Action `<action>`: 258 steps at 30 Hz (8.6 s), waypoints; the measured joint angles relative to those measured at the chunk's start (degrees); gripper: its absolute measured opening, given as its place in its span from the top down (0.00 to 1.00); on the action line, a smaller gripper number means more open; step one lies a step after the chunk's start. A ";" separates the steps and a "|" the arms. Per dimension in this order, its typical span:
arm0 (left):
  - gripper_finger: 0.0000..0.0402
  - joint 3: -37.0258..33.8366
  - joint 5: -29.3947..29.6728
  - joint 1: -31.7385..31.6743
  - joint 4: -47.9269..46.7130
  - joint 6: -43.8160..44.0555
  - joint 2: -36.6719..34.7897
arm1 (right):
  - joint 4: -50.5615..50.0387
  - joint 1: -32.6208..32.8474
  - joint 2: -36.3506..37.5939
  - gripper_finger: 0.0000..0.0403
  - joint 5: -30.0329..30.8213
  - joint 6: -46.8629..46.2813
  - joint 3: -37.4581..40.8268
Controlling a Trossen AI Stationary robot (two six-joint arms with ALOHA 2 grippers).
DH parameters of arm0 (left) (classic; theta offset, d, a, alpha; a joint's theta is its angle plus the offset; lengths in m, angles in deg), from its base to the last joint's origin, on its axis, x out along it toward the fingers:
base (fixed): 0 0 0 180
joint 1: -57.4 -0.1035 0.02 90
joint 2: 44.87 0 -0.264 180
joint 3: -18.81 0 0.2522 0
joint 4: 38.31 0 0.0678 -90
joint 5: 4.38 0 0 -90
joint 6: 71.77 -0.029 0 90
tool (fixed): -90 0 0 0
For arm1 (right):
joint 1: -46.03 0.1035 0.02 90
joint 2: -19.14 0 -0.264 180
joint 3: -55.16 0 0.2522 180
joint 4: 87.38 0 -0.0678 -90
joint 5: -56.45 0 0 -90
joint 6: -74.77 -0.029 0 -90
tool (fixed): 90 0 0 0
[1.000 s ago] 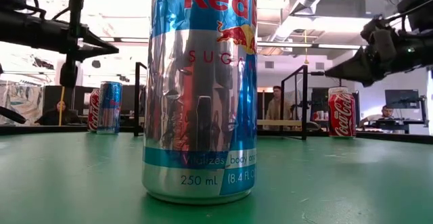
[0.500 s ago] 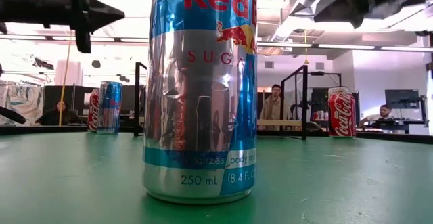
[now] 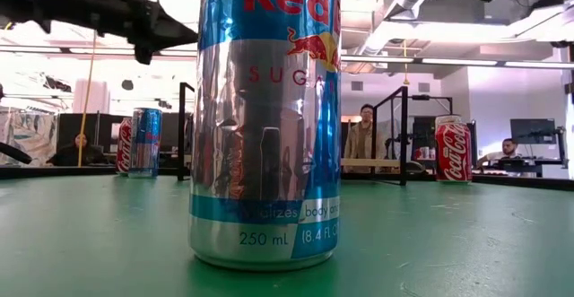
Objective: Place canned beverage on shelf
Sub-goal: Put the middle white soda can on the shelf
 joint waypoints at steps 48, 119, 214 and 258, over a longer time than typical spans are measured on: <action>0.60 8.85 1.27 -0.17 8.27 -5.39 21.13 | -25.90 43.90 -19.76 0.50 -9.58 -98.61 -2.00; 0.61 8.79 15.03 -0.39 10.16 -7.02 21.09 | -25.92 34.43 -2.14 0.19 -10.17 -46.65 13.00; 0.61 8.79 14.46 -0.35 8.68 -4.89 21.09 | -25.77 35.42 -1.68 0.20 -3.69 -71.65 17.97; 0.61 8.81 14.55 -0.37 6.30 -6.18 21.11 | -17.59 16.15 -11.81 0.30 1.13 -39.93 4.50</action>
